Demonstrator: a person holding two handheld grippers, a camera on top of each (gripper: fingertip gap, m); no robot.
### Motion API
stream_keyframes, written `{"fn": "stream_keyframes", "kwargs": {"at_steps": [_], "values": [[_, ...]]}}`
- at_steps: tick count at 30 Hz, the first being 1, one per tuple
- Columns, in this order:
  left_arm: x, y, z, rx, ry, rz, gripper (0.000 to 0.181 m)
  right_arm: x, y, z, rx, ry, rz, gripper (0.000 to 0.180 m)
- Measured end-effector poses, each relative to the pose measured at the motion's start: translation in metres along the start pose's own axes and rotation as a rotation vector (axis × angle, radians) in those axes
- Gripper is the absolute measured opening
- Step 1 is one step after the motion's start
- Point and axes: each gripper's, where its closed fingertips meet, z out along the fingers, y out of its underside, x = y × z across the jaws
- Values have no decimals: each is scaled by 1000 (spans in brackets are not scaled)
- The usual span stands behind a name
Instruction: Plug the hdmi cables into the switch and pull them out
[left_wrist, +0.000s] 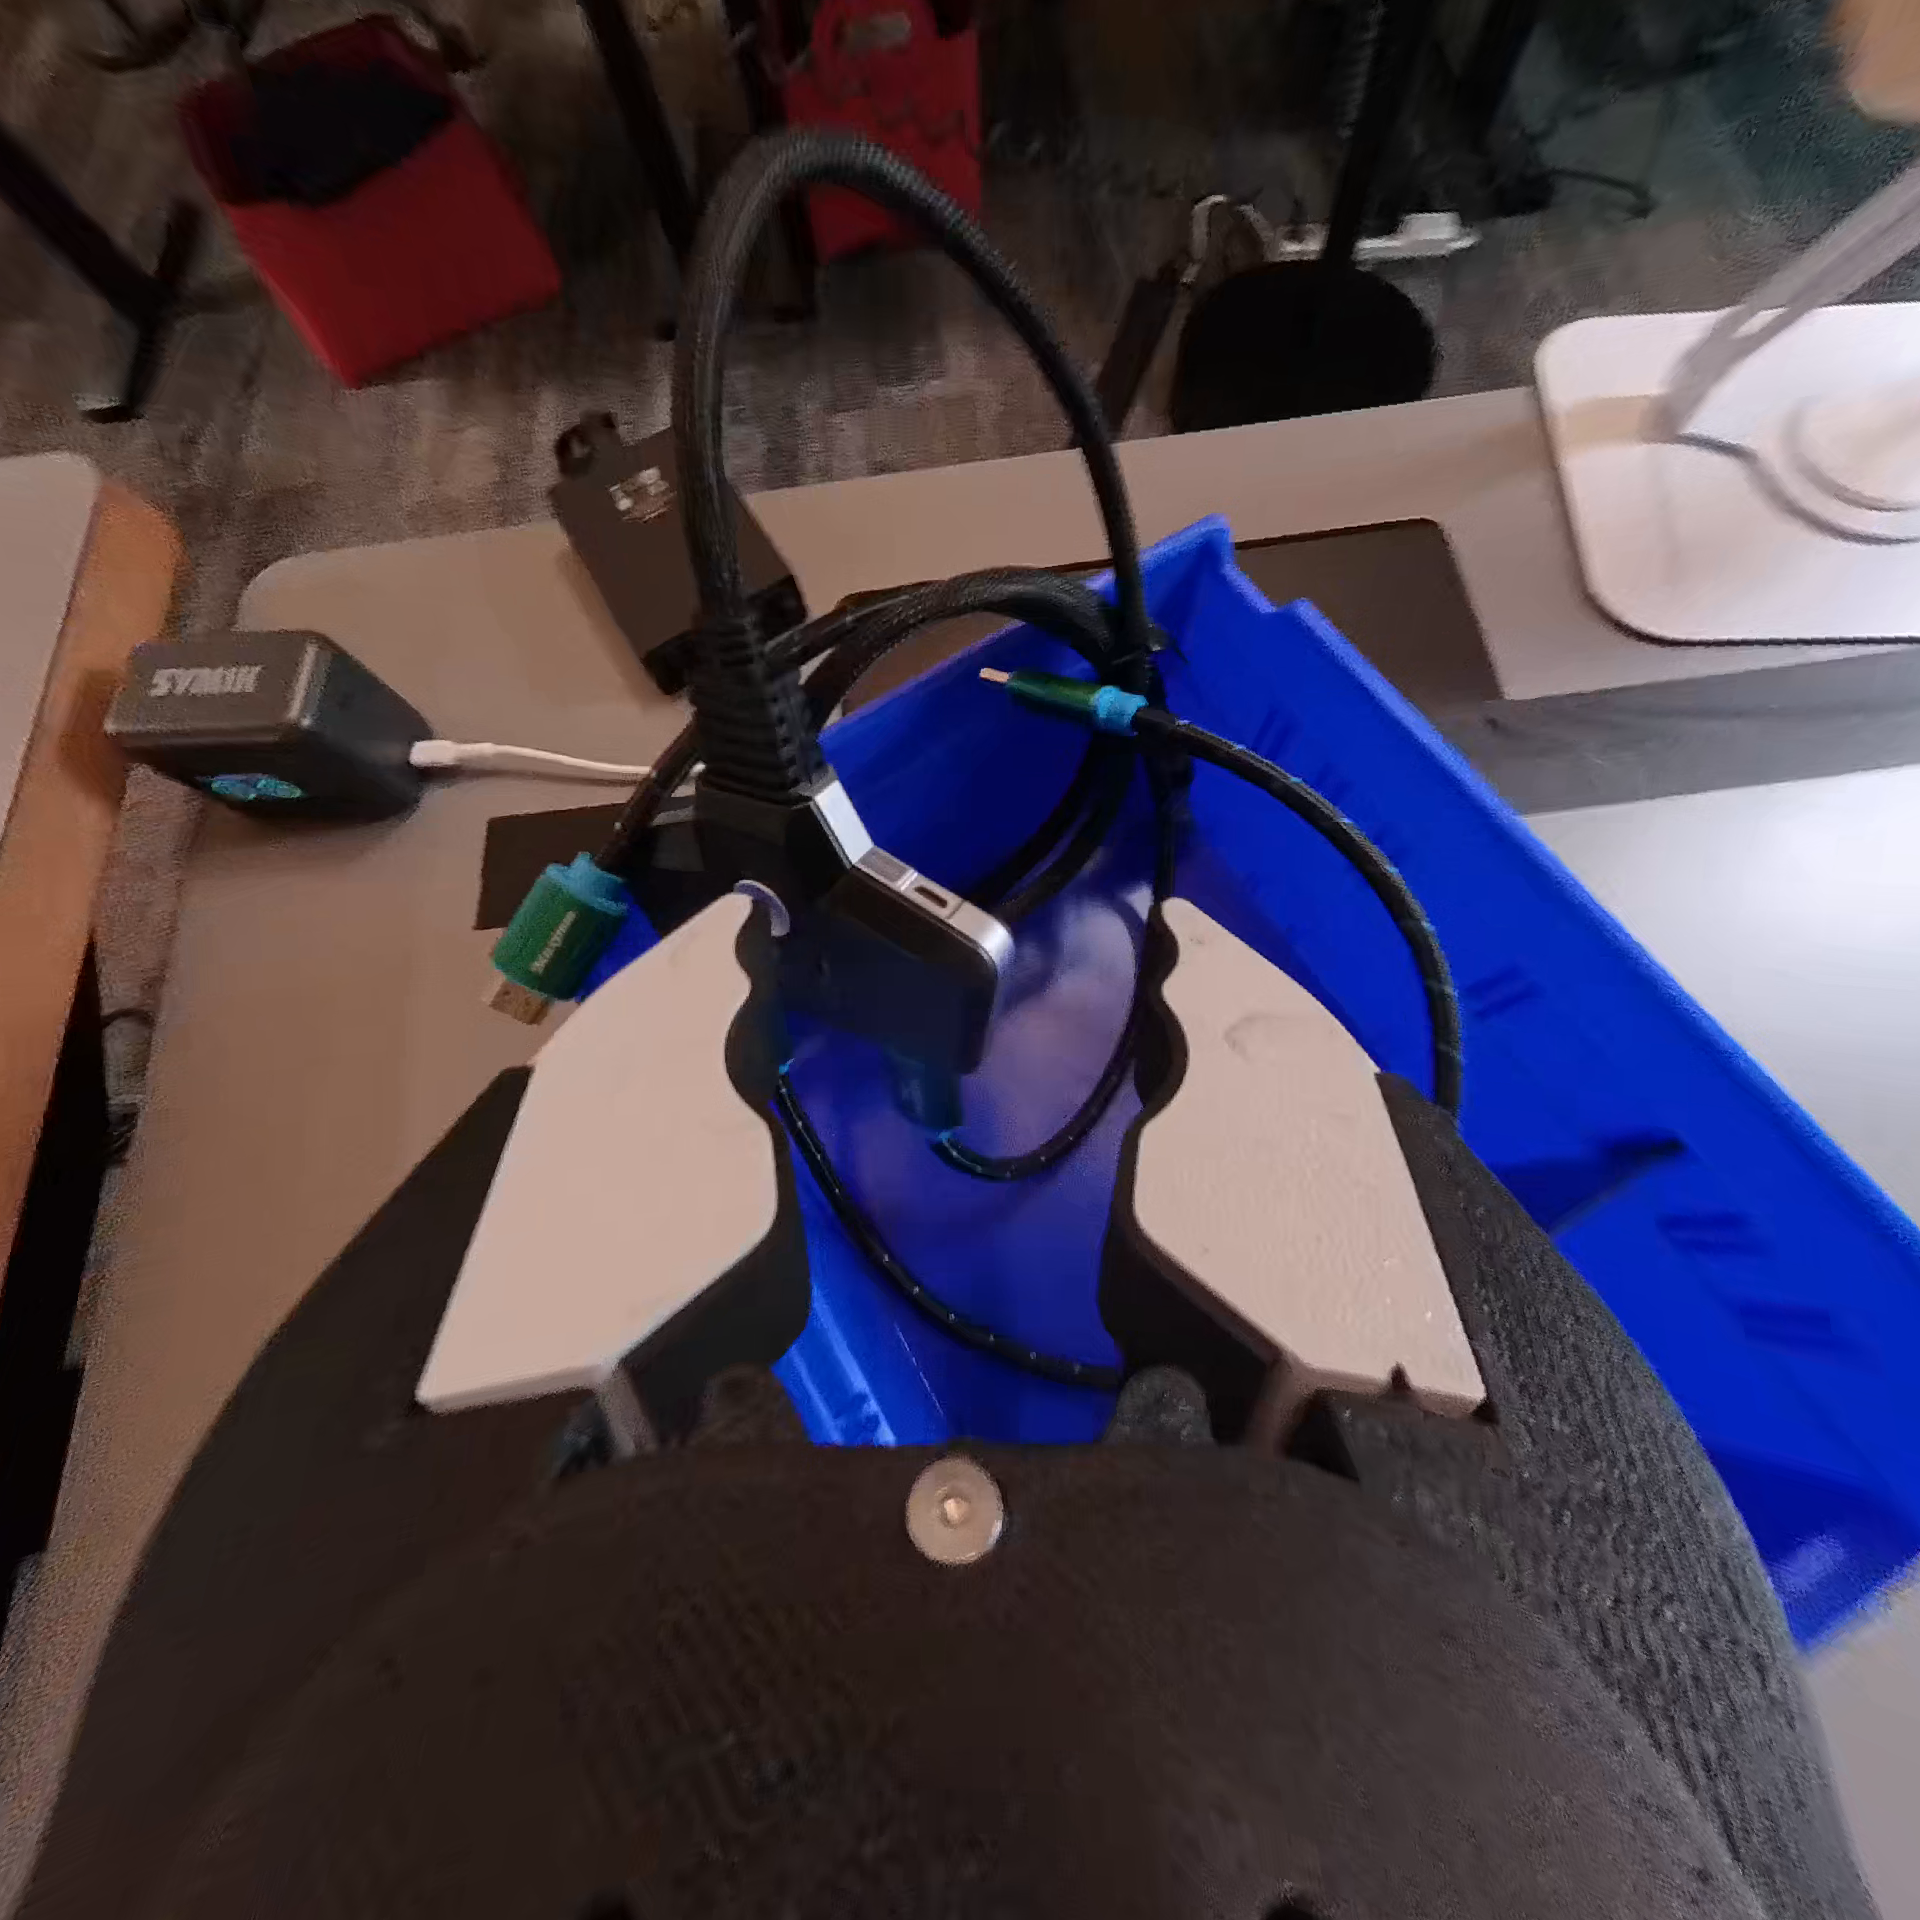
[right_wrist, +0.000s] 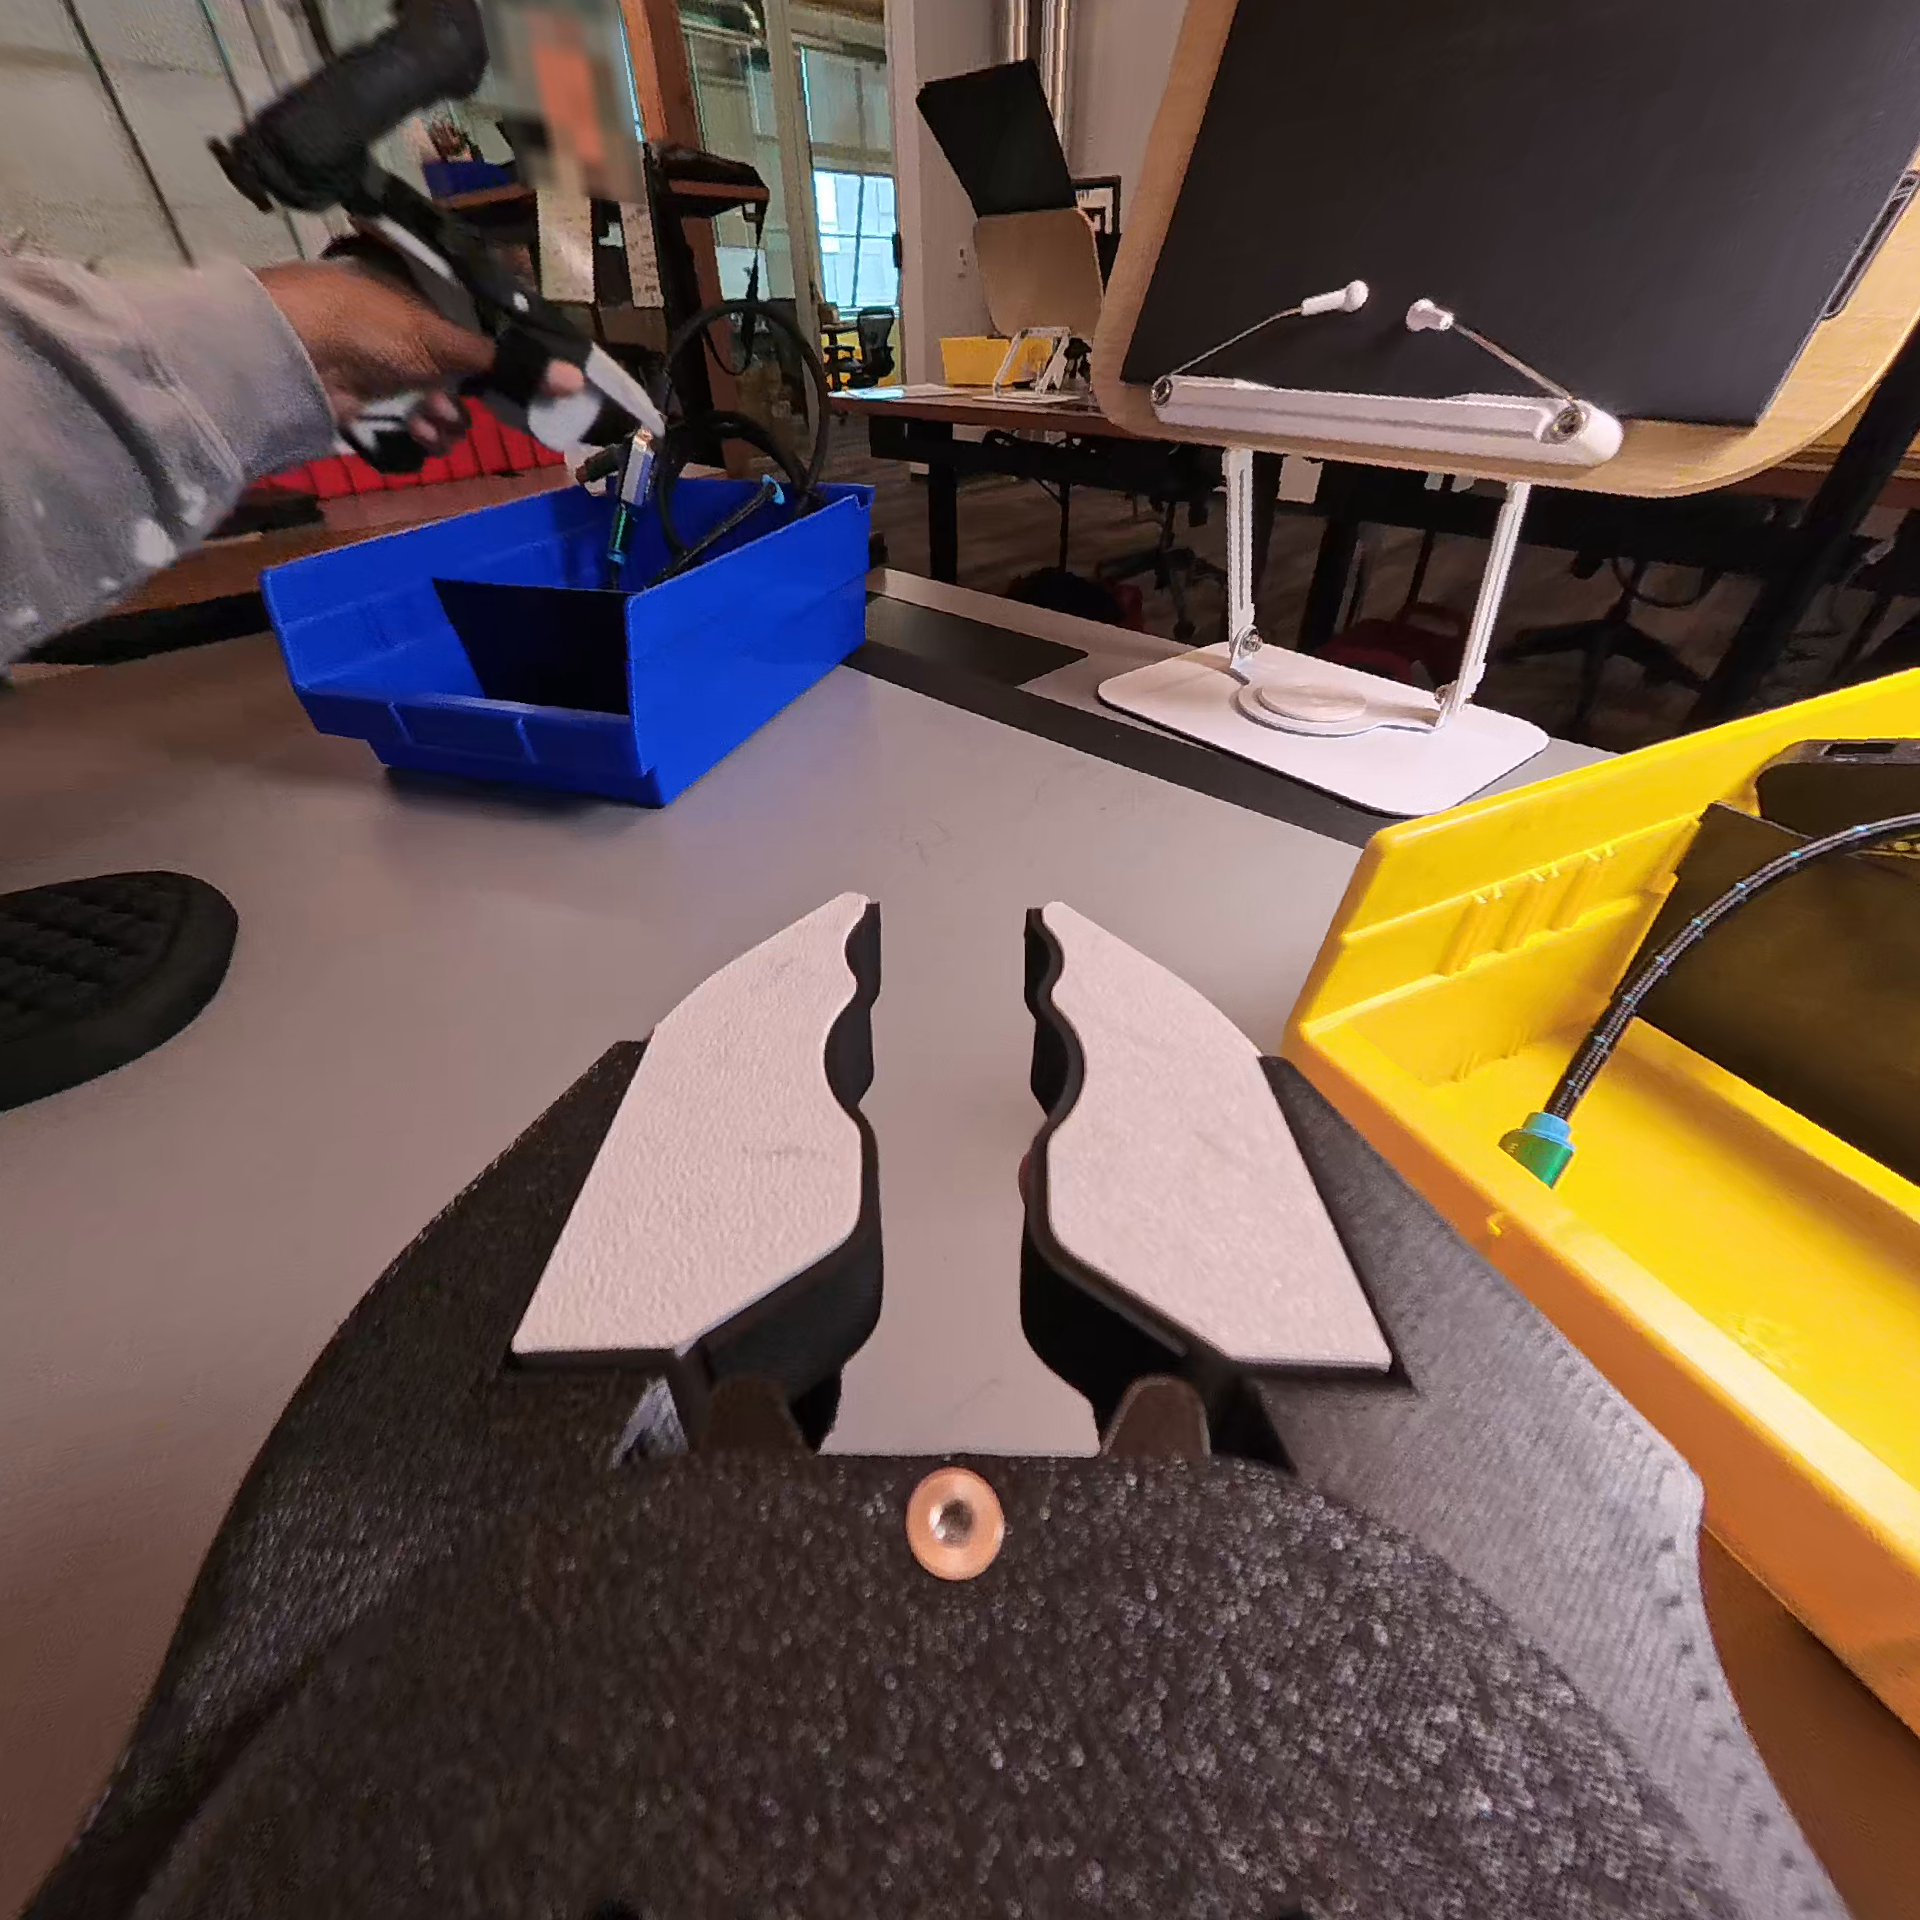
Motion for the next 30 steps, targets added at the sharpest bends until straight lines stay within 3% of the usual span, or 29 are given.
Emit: {"fn": "stream_keyframes", "kwargs": {"at_steps": [5,10,15,25,30], "values": [[-31,15,30,-37,-325,47,74,2,0,-4,4,18,9,25],[-31,10,33,-55,-428,166,52,6,0,-5,2,33,2,24],[-31,-6,11,-16,-470,272,27,11,2,-5,3,33,39,23],[10,-99,-71,197,-499,540,22,17,7,-5,-6,52,44,21],[36,-126,-117,314,-495,619,22,16,9,-4,-6,54,23,20]]}}
